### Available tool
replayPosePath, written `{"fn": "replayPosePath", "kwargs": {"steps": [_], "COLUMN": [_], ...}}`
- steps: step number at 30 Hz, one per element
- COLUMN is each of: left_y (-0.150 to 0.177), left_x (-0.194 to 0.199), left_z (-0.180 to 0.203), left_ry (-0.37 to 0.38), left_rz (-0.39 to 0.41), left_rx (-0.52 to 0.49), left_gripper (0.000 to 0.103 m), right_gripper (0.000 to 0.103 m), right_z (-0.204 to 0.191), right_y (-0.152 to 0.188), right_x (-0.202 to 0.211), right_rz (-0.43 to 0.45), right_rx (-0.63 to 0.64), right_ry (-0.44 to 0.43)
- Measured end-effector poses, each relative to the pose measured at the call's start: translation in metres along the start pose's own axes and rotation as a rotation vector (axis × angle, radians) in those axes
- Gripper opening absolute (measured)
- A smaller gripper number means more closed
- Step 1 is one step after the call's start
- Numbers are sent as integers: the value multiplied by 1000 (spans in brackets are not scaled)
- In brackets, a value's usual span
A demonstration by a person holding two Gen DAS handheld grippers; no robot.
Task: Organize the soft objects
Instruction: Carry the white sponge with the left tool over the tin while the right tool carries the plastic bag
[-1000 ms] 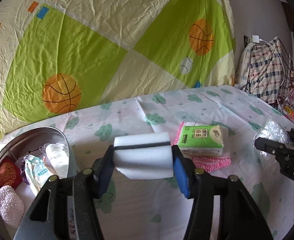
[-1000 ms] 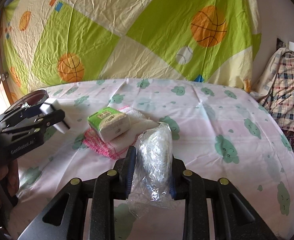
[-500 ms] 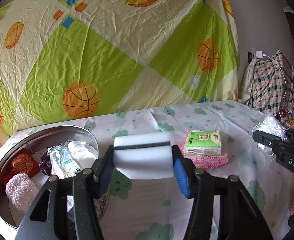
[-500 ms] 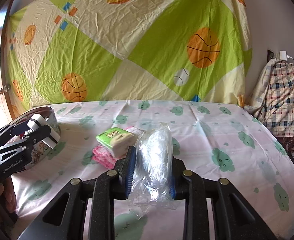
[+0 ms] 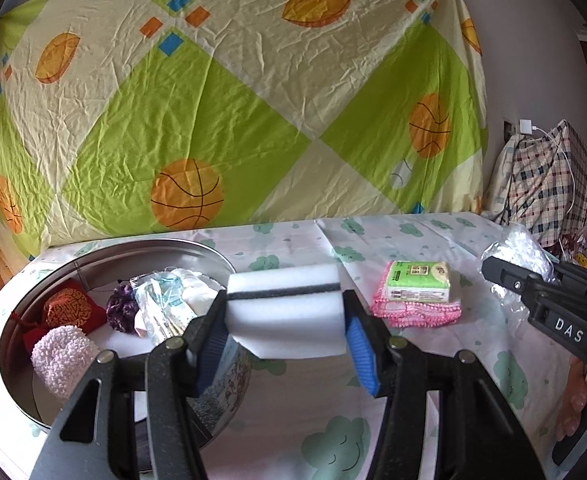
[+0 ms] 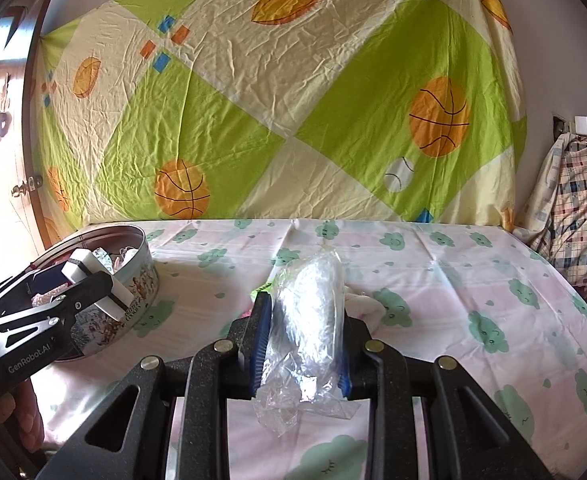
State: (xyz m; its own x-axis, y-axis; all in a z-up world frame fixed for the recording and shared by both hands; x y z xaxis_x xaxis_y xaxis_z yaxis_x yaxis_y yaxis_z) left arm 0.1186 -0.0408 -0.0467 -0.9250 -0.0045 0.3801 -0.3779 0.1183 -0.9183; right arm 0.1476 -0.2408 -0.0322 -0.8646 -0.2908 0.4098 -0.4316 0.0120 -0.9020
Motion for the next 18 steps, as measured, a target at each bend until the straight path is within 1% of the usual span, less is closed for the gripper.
{"fn": "replayPosePath", "kwargs": {"steps": [10,18], "left_y": [5,7], "left_x": [8,15], "left_z": [-16,-19], "left_ry": [-14,-20], "left_rz": [10,37], "left_rx": [14,12], "left_gripper": [54,55], "right_gripper": [30,30], "right_z": [-23,-38], "right_y": [1,2], "right_x": [-3,-1], "right_rz": [18,43], "right_rx": [4,10], "right_ry": [-38,-69]}}
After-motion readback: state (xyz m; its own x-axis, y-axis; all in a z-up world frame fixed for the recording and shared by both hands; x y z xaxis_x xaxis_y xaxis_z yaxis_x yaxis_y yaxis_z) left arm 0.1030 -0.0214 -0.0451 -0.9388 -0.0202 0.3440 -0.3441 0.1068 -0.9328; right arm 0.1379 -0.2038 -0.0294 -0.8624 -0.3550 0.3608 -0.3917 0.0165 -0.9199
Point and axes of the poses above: each gripper's, at about its wrist camera, not at the fingertips, and x roughly against the way its jaws point, z to its right, y to its underside, the point moved 2 cm from there along -x, roughly the way its jaws point, and after that the axes turned 7 degrees about -x, right-handed, at the moved point
